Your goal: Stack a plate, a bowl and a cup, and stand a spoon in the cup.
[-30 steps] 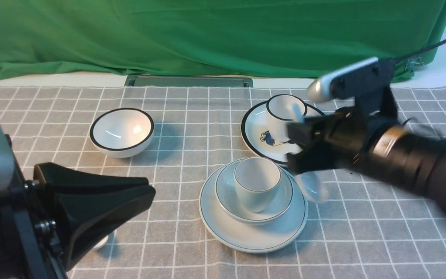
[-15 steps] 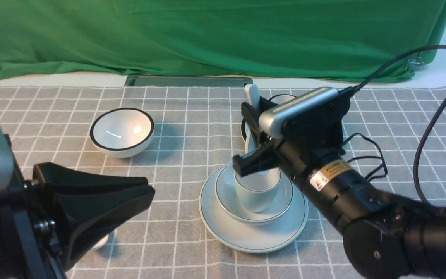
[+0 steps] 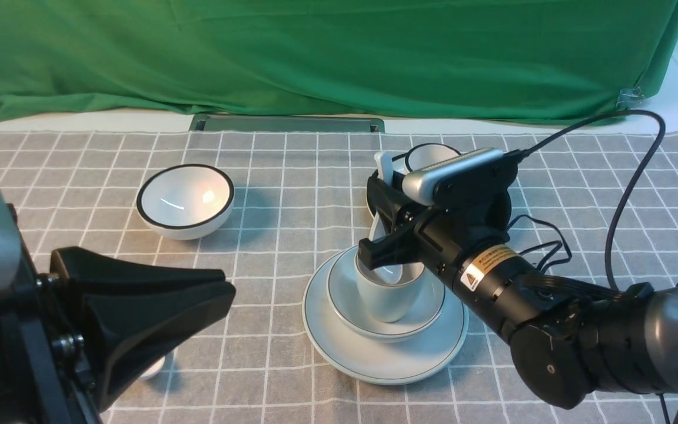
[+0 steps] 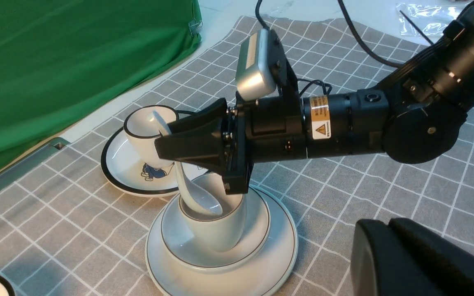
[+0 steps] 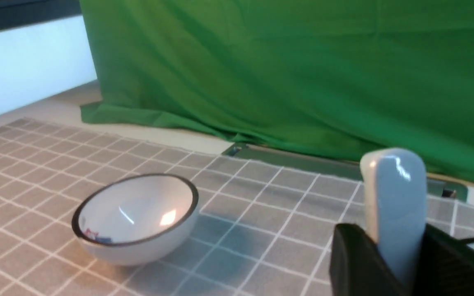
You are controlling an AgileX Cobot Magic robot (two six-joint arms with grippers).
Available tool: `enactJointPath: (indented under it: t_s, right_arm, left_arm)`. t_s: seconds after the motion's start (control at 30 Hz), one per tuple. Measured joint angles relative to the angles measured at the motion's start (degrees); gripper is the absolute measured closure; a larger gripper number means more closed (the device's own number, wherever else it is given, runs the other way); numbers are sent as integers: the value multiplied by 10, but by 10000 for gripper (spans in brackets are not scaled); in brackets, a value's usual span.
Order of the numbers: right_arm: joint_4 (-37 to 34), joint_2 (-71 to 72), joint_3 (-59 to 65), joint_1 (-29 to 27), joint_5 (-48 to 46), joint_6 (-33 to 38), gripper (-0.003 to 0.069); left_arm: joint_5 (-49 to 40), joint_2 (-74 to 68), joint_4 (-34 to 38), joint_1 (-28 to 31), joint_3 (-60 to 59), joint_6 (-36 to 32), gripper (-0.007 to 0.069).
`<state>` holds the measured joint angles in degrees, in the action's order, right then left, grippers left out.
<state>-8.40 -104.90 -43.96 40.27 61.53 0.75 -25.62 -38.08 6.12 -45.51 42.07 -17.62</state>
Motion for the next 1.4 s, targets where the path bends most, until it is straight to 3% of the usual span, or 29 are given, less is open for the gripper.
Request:
enactJointPath:
  t_s: [0.17, 0.37, 0.57, 0.73, 0.8, 0.97, 1.0, 1.2, 1.4]
  right_arm:
    - [0, -13, 0, 0, 0, 1, 479]
    - [0, -14, 7, 0, 6, 1, 351]
    - [10, 32, 40, 2, -10, 0, 333]
    - [24, 178, 59, 13, -168, -1, 334]
    - [34, 294, 59, 19, -351, 4, 334]
    - [37, 416, 61, 23, -565, 5, 334]
    - [37, 462, 63, 23, -645, -2, 334]
    - [39, 552, 64, 23, -794, -17, 334]
    - [40, 578, 65, 23, -804, -18, 334]
  left_arm:
    - [0, 0, 0, 0, 0, 0, 613]
    - [0, 0, 0, 0, 0, 0, 613]
    - [1, 8, -3, 0, -6, 0, 613]
    - [57, 79, -3, 0, -91, 7, 613]
    - [134, 138, -3, 0, -161, 11, 613]
    - [236, 207, -3, 0, -253, 11, 613]
    - [265, 226, -3, 0, -281, 11, 613]
    - [285, 240, -3, 0, -331, 11, 613]
    - [285, 240, -3, 0, -371, 11, 613]
